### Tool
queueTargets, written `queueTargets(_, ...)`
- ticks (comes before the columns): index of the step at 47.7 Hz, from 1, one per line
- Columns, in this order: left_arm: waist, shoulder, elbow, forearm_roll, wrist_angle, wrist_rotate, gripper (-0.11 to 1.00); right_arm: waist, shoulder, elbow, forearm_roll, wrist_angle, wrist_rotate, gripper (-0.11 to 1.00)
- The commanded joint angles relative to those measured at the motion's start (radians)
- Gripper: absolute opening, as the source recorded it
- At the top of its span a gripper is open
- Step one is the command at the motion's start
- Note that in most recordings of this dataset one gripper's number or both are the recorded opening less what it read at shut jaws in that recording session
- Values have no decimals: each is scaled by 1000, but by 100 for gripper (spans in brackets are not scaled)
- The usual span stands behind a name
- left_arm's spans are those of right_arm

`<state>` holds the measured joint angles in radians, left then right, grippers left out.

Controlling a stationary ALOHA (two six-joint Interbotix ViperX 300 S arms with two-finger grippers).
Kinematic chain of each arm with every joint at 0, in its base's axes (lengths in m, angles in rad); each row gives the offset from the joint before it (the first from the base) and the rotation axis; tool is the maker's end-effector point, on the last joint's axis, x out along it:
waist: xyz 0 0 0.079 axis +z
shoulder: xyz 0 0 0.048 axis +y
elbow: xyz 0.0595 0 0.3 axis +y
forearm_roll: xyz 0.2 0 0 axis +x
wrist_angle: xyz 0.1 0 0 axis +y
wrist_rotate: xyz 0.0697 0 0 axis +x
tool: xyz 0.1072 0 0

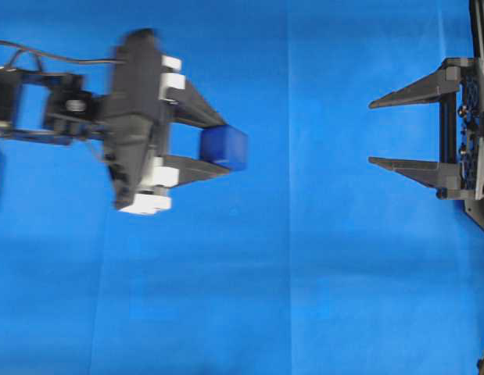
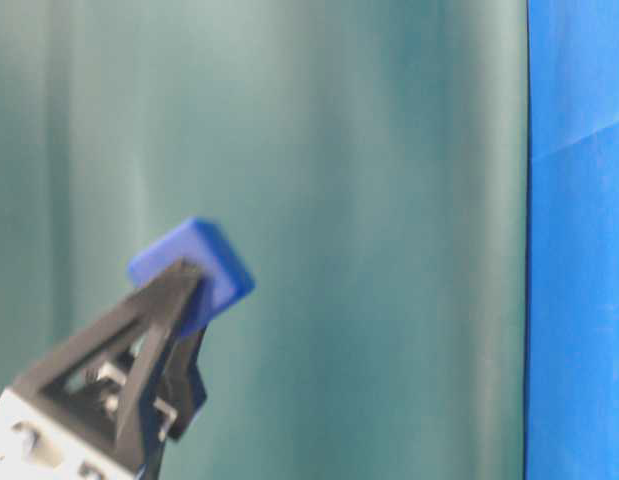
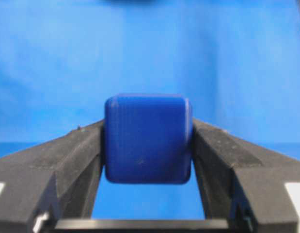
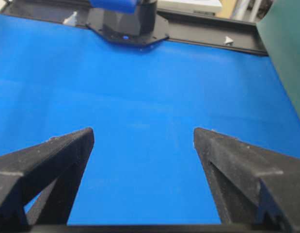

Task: Handover the blue block to the right arm after grasping it with the left arm, then place it in the designated position.
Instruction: 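Rotate the left gripper to hold the cube up toward the right arm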

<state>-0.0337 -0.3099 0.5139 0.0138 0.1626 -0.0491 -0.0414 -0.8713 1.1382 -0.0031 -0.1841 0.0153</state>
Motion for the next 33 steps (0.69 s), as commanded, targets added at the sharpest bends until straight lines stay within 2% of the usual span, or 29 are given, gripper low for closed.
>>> queueTargets(1, -3, -64, 64, 2, -137, 0, 48, -2, -2, -34, 2, -6, -2, 97)
queueTargets(7, -3, -101, 156, 0, -293, -2, 49, -2, -2, -38, 2, -9, -3, 97)
queueTargets(15, -3, -109, 218, 0, -422, -2, 48, -2, 0, -46, 0, -11, -5, 97)
queueTargets(21, -3, -100, 235, -2, -468, -2, 48, -2, 2, -52, 0, -17, -5, 97)
queueTargets(33, -3, -91, 235, -5, -480, -3, 48, -2, 3, -52, 0, -12, -5, 97)
